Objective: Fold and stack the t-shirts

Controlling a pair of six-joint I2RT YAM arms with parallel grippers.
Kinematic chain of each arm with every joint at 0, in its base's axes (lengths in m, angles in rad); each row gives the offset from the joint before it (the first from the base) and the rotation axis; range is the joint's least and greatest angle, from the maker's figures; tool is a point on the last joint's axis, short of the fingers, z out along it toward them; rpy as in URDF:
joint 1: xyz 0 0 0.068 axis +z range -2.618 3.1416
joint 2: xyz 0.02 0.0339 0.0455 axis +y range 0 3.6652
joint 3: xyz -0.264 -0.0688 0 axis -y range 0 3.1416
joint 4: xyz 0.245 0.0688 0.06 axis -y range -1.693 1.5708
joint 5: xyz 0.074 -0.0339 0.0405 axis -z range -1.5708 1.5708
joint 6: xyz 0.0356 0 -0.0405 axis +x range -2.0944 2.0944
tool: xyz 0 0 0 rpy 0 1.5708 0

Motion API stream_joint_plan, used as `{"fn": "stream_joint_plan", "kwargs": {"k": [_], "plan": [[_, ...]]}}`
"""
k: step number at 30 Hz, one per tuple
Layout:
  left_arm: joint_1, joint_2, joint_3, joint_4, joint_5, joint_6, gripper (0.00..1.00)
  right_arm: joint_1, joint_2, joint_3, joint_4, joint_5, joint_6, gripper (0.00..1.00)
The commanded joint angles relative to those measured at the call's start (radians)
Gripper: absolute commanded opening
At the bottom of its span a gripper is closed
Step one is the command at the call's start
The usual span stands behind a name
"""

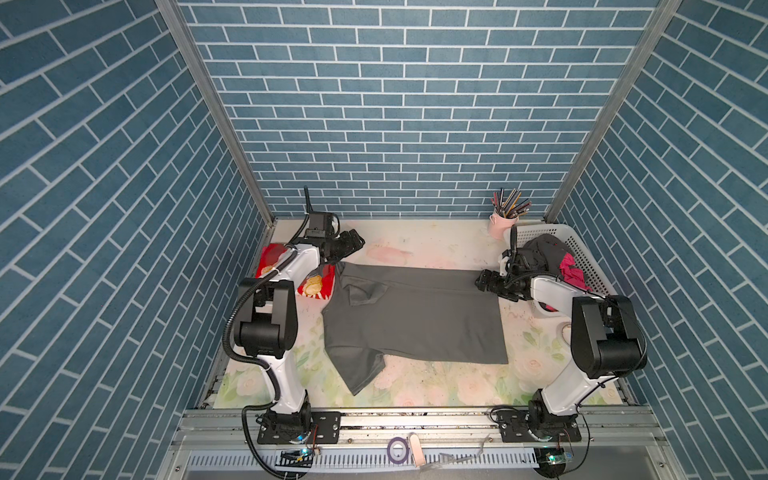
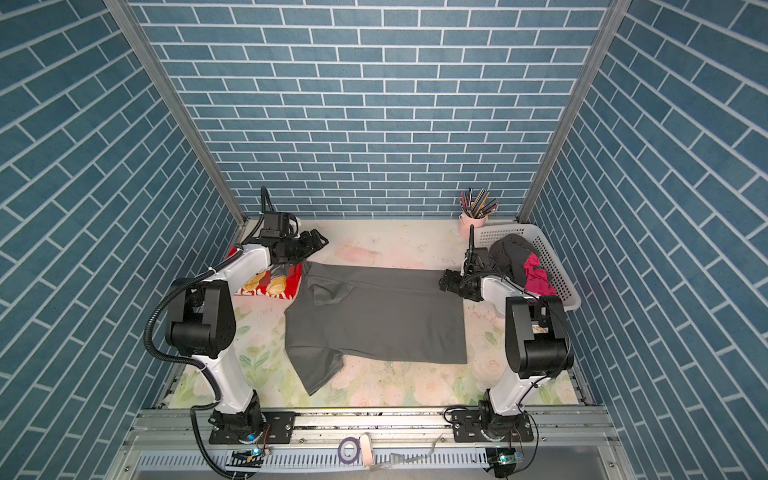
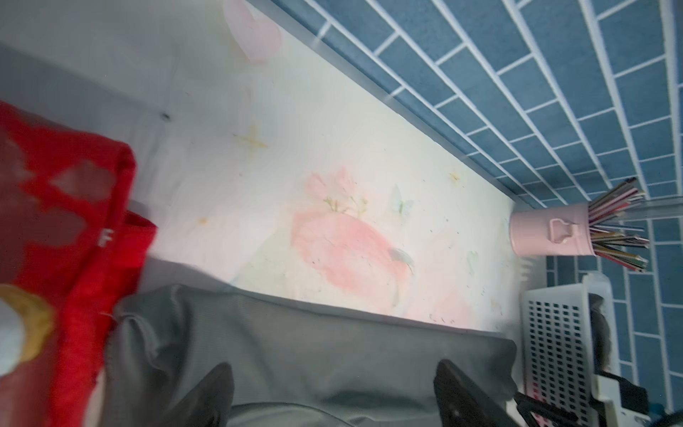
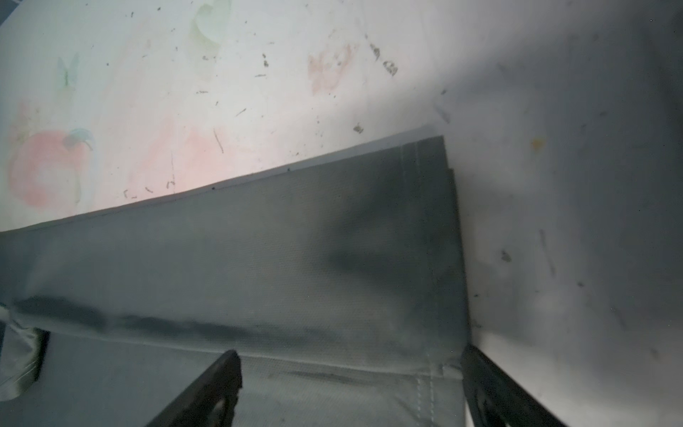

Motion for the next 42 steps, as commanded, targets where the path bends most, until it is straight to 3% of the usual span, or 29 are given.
{"fn": "stream_joint_plan", "kwargs": {"k": [1, 5, 9, 15, 17, 22, 25, 30, 36, 42], "plan": [[-0.027, 0.013, -0.053, 0.114, 0.078, -0.066, 0.87, -0.005, -0.013, 0.022, -0.063, 0.094, -0.029, 0.93], [-0.062, 0.049, -0.079, 0.165, 0.095, -0.084, 0.87, -0.007, 0.025, 0.044, -0.054, 0.15, -0.034, 0.93], [-0.073, 0.074, -0.115, 0.203, 0.098, -0.105, 0.87, -0.007, 0.104, 0.09, -0.049, 0.132, -0.035, 0.92], [-0.079, 0.081, -0.153, 0.193, 0.069, -0.092, 0.87, -0.002, 0.199, 0.142, -0.034, 0.113, -0.029, 0.79], [-0.087, 0.086, -0.165, 0.198, 0.071, -0.094, 0.87, -0.001, 0.215, 0.145, -0.028, 0.112, -0.025, 0.69], [-0.139, 0.112, -0.168, 0.217, 0.079, -0.118, 0.87, -0.005, 0.216, 0.151, -0.04, 0.16, -0.027, 0.23], [-0.197, 0.131, -0.16, 0.247, 0.109, -0.156, 0.87, -0.019, 0.201, 0.164, -0.053, 0.191, -0.027, 0.09], [-0.233, 0.1, -0.107, 0.197, 0.139, -0.15, 0.87, -0.029, 0.207, 0.222, -0.094, 0.224, -0.05, 0.08], [-0.097, -0.021, -0.077, -0.005, -0.053, -0.03, 0.87, -0.029, 0.215, 0.238, -0.102, 0.222, -0.067, 0.08], [0.02, 0.022, -0.076, -0.051, -0.117, 0.015, 0.86, -0.031, 0.217, 0.24, -0.097, 0.211, -0.077, 0.06]]}}
